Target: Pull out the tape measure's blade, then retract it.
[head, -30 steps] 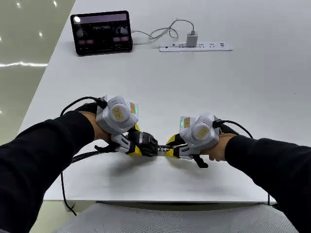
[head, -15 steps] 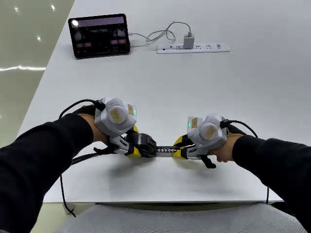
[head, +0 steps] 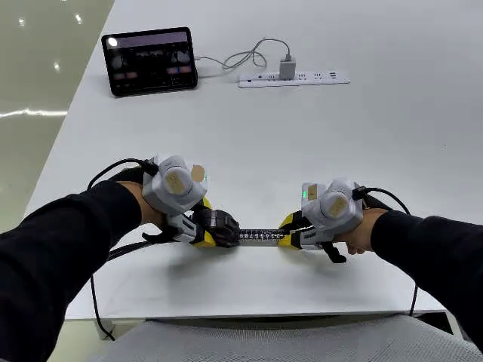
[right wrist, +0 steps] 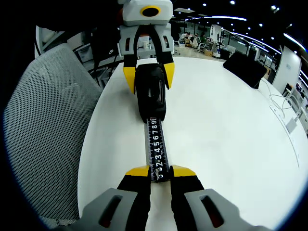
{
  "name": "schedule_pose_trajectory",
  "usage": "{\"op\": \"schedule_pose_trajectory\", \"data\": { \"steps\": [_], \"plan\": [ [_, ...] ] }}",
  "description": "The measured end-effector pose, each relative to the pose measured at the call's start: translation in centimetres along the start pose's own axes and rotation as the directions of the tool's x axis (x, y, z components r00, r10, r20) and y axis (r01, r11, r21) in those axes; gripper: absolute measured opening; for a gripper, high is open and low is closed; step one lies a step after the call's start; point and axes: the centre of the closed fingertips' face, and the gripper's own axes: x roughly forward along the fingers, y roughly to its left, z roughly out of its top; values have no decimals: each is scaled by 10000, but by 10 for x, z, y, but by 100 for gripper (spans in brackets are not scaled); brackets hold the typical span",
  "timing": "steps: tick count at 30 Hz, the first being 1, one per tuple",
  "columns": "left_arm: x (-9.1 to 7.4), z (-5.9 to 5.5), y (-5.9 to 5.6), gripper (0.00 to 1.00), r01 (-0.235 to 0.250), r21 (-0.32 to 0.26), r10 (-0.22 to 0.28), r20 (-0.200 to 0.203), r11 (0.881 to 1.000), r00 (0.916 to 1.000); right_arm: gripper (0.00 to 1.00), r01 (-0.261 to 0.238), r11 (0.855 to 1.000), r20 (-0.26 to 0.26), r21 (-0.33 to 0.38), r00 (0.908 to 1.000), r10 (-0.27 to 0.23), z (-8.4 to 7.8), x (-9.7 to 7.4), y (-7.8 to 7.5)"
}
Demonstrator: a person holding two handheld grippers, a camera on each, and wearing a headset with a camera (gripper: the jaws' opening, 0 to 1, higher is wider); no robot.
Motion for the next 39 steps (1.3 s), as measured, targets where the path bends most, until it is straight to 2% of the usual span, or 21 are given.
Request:
{"op": "schedule_pose_trajectory", "data": {
  "steps": [19, 39],
  "plan": [
    [1, -2, 3, 32, -137, -18, 137, -31, 9999, 9999, 10, 61, 9999, -268, 151, 9996, -56, -19, -20, -4],
    [1, -2, 2, 32, -302, -195, 301, -46, 9994, 9995, 10, 184, 9998, -621, -38, 9979, -186, -41, -39, -9]
  ]
}}
